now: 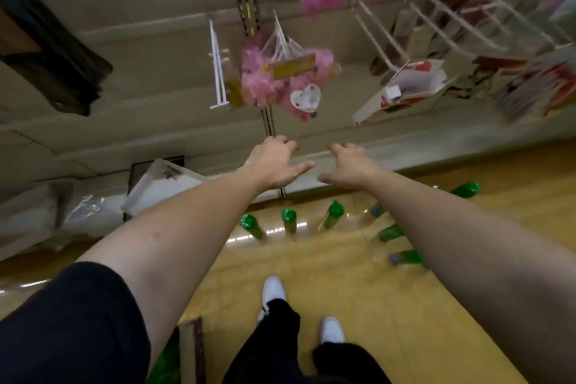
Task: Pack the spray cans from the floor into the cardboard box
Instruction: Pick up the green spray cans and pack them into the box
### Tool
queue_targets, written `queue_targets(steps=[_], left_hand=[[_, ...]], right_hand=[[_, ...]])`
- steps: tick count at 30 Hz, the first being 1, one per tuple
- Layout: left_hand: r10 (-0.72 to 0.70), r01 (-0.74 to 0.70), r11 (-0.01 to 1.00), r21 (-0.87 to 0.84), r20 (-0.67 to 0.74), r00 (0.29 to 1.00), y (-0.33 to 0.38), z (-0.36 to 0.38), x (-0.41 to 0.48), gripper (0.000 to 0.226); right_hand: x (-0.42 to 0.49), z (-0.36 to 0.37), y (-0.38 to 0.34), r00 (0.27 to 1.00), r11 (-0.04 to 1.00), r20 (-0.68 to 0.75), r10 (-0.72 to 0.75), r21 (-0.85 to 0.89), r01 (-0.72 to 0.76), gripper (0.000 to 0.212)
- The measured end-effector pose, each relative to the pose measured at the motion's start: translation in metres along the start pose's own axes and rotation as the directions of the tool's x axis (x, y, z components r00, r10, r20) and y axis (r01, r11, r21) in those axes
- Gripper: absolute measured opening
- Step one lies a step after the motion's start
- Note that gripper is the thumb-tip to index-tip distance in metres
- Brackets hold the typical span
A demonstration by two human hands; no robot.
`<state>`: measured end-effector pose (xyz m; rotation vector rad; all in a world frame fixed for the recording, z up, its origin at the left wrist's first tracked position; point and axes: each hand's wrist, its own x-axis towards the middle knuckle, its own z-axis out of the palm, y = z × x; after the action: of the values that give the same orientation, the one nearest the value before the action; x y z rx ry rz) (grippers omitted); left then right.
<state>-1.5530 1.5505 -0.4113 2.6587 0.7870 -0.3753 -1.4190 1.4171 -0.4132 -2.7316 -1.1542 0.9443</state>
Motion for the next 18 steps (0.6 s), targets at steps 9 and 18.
queue_targets(steps=[9,18], left_hand=[[-0.074,0.089,0.994,-0.07,0.192,0.979,-0.051,0.152,0.063,0.069],[-0.19,0.224,0.97,-0.093,0.28,0.941,-0.076,0.326,0.114,0.081]], right_hand=[[0.089,0.132,0.07,0.974,0.989,0.179,0.136,0.024,-0.143,0.084],[0.19,0.25,0.146,0.967,0.98,0.174,0.186,0.038,-0.196,0.081]])
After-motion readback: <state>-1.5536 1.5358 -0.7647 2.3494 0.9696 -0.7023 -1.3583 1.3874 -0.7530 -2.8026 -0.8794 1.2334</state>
